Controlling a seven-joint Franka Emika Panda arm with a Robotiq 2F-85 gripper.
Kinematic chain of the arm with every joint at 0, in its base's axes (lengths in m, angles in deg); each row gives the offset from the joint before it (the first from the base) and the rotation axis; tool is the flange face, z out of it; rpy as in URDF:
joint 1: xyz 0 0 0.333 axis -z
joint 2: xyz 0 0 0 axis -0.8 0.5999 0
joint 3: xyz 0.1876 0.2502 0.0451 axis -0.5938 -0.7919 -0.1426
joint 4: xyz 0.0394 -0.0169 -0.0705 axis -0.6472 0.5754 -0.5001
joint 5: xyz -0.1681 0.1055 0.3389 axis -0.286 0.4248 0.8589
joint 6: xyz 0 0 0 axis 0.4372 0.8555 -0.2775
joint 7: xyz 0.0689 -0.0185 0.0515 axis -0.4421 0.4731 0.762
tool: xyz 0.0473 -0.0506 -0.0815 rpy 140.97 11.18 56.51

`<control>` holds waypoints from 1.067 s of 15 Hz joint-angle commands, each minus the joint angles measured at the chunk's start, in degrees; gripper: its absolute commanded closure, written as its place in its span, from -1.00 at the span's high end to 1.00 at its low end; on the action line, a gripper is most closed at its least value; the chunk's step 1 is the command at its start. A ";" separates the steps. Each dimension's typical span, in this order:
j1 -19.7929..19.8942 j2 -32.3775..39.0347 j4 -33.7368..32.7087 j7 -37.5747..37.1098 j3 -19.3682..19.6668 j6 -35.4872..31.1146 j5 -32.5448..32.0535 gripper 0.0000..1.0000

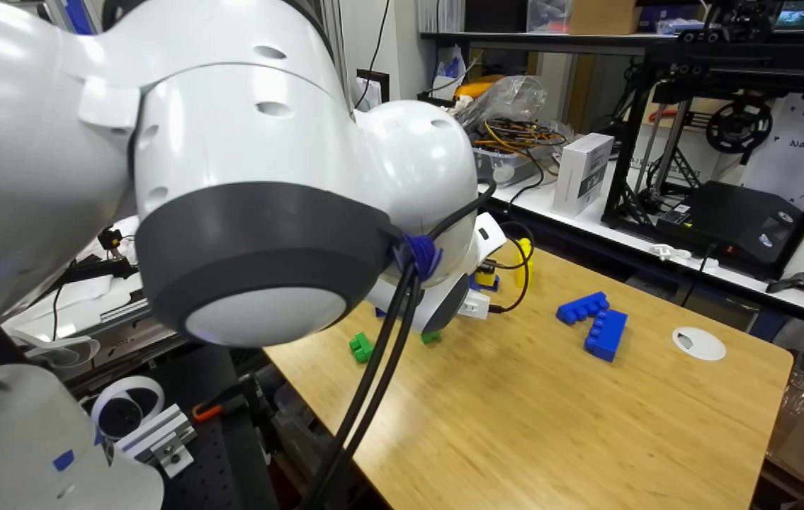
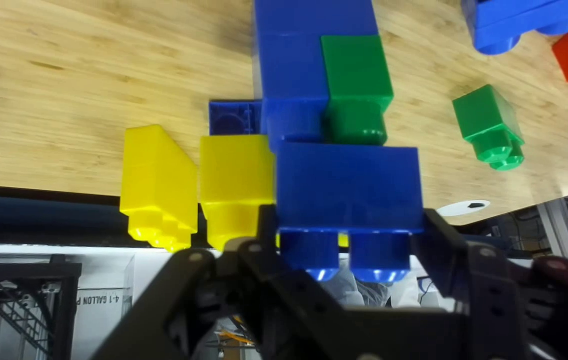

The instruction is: Move the block tower to the right and add one more blue block on top

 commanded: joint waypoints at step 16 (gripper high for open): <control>-4.70 -0.74 -1.52 10.29 4.63 -0.17 9.79 -0.12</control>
